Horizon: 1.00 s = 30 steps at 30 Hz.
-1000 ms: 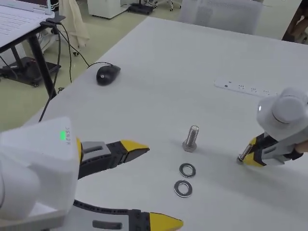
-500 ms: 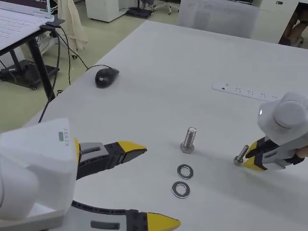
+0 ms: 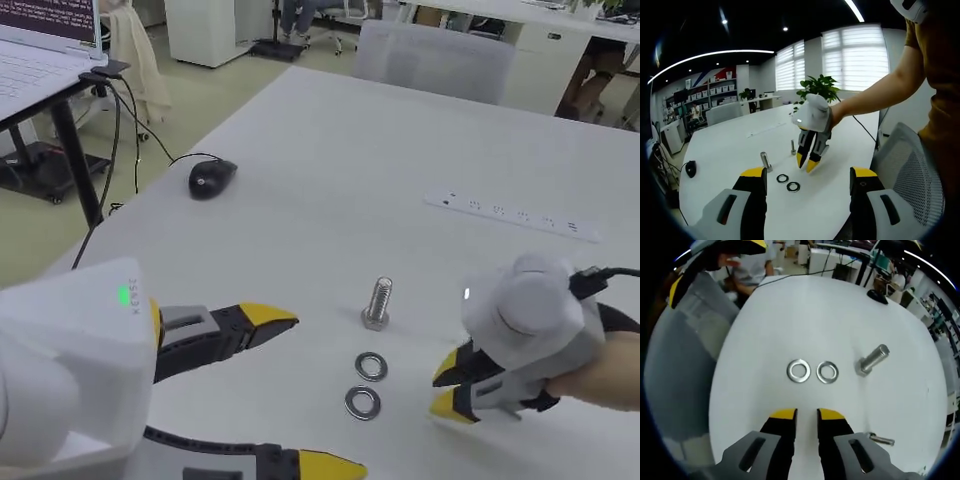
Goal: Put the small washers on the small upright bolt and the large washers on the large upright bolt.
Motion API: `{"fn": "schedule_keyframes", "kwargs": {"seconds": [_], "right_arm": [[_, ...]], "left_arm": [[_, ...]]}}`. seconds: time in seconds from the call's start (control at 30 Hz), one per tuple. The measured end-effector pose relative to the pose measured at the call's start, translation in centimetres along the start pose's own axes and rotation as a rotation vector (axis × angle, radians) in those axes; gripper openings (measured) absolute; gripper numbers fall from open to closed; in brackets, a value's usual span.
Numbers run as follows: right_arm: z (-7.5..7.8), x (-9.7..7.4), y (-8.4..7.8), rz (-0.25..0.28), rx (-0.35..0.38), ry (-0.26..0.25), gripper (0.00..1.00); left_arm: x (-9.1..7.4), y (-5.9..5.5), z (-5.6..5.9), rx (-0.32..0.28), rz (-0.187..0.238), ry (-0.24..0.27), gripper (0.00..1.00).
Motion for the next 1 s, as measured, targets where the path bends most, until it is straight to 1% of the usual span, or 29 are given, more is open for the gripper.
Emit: {"fn": "schedule_keyframes", "kwargs": {"seconds": [0.1,0.17,0.37,0.43,0.5,0.63,0.7,0.8,0.9,1.0], "right_arm": [[-0.4,0.8,1.0,0.005,-0.004,0.029,0.17],[-0.5,1.3,1.4,-0.006,-0.013,0.043,0.17],[-0.2,2.3,2.8,-0.014,-0.023,0.061,0.22],[-0.1,2.5,3.0,-0.019,-0.021,0.064,0.25],[-0.2,2.8,3.3,-0.016,-0.027,0.074,0.26],[-0.3,3.5,3.7,-0.033,-0.05,0.085,0.27],[-0.3,3.6,4.0,-0.027,-0.055,0.087,0.28],[-0.1,3.8,4.3,-0.031,-0.052,0.107,0.28],[-0.2,3.8,4.6,-0.04,-0.067,0.111,0.28],[-0.2,3.9,4.7,-0.038,-0.07,0.112,0.28]], "left_arm": [[-0.2,0.1,0.0,0.004,0.006,0.003,0.66],[-0.4,0.2,0.0,0.007,0.009,0.008,0.66],[-0.9,0.1,-0.2,0.006,0.016,0.023,0.66],[-1.1,0.1,-0.3,0.003,0.017,0.028,0.66],[-1.2,0.0,-0.3,-0.001,0.02,0.034,0.66],[-1.2,-0.3,-0.5,-0.006,0.012,0.04,0.67],[-1.2,-0.4,-0.6,-0.009,0.01,0.041,0.67],[-1.1,-0.4,-0.7,-0.011,0.009,0.04,0.66],[-0.9,-0.6,-0.7,-0.011,0.003,0.04,0.66],[-0.8,-0.5,-0.7,-0.015,0.012,0.04,0.66]]}}
Point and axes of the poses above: the centre of the closed fingertips' face, and the gripper's own axes: x roughly forward along the fingers, z roughly to its right, y roughly out of its top, the point moved 8 cm from there along -x, roughly backward along the fingers, and after that the axes turned 1 degree about z, right-handed, at the moved point
